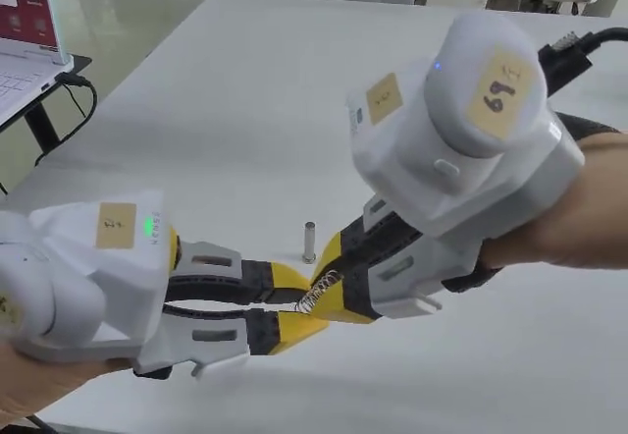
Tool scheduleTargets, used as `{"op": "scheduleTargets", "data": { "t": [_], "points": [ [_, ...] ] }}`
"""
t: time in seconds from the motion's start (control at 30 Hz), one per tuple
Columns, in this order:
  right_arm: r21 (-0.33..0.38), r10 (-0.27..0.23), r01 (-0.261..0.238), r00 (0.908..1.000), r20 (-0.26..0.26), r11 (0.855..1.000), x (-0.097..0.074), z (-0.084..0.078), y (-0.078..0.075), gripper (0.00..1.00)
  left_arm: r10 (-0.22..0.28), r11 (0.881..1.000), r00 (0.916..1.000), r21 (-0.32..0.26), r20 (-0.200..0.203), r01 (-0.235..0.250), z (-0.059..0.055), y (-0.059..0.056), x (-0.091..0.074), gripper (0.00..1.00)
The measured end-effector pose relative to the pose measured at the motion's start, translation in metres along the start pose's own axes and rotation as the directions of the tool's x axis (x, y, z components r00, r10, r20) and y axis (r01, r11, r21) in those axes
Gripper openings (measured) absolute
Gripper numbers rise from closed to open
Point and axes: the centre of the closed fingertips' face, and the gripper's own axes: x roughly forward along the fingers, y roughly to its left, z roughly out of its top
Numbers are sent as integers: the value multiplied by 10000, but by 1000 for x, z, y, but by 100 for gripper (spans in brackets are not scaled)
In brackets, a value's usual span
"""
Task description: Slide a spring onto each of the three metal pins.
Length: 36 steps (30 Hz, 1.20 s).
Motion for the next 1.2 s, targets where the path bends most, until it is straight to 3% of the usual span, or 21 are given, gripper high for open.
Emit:
{"op": "scheduleTargets", "data": {
  "t": [0.3, 0.67, 1.0, 1.1, 1.2],
  "points": [
    [-241, -124, 116, 9995, -299, 9996, -2, 4, -15, 8, 472, 9968, 9986, -629, -237, -486, -13, 12, -11, 16],
    [-128, -657, 652, 9971, -388, 9978, -7, 3, -51, 8, 1645, 9740, 9851, -1497, -498, -1702, -39, 32, -24, 40],
    [19, -912, 915, 9941, -589, 9958, -5, -3, -76, 8, 2202, 9567, 9742, -1839, -502, -2257, -59, 39, -30, 60],
    [128, -990, 999, 9934, -582, 9949, -6, -3, -86, 8, 2368, 9489, 9692, -1982, -671, -2455, -67, 41, -32, 68],
    [96, -1065, 1075, 9916, -738, 9942, -4, -6, -96, 8, 2360, 9469, 9689, -2066, -740, -2464, -71, 40, -33, 68]
  ]
}}
